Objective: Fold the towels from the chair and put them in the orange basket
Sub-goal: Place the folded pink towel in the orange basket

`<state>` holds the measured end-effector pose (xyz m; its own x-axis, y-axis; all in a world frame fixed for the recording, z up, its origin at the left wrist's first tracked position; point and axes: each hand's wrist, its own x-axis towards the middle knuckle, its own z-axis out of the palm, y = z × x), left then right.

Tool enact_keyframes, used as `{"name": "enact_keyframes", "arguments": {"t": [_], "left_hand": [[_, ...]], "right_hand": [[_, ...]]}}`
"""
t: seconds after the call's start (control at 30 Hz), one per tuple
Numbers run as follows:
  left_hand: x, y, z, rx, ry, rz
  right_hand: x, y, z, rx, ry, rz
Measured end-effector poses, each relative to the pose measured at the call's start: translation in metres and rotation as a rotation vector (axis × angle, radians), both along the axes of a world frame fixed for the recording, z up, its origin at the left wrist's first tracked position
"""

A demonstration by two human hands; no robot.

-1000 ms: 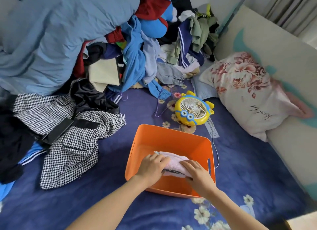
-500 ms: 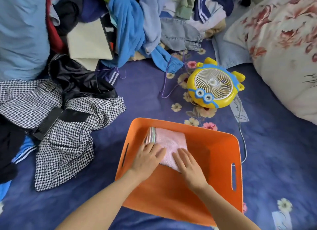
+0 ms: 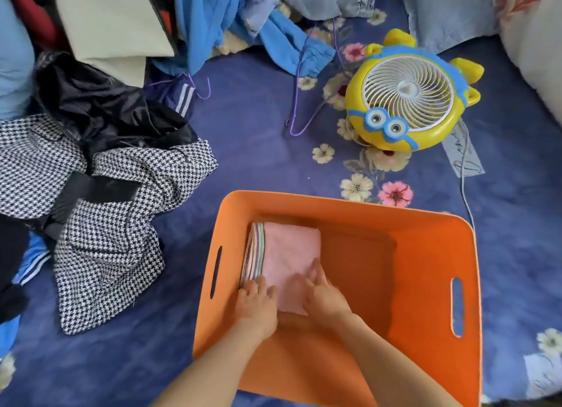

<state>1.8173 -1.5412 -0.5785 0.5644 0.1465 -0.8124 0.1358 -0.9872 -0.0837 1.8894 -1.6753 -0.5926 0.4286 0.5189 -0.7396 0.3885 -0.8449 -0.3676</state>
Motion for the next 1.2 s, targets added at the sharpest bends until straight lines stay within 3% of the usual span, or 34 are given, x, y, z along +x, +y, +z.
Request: {"name": "enact_keyframes", "arguments": {"t": [0.2, 0.43, 0.57, 0.87, 1.2], "left_hand": [[0.003, -0.004, 0.015, 0.016, 0.006, -0.08], [-0.003, 0.003, 0.085, -0.106, -0.153, -0.083], [-0.021, 0.01, 0.129, -0.19, -0.385, -0.067], [-0.02, 0.054, 0.228, -0.076, -1.032, -0.13], [-0.001, 0.071, 0.338, -0.148, -1.385, -0.153]], "right_hand": [[-0.002, 0.015, 0.0, -0.002, 0.022, 0.014], [0.011, -0.008, 0.067, -0.05, -0.074, -0.131], [0.012, -0.029, 0.123, -0.037, -0.196, -0.118], [0.027, -0.041, 0.257, 0.079, -0.53, -0.061], [0.007, -0.068, 0.377, 0.225, -0.962, -0.082]]}}
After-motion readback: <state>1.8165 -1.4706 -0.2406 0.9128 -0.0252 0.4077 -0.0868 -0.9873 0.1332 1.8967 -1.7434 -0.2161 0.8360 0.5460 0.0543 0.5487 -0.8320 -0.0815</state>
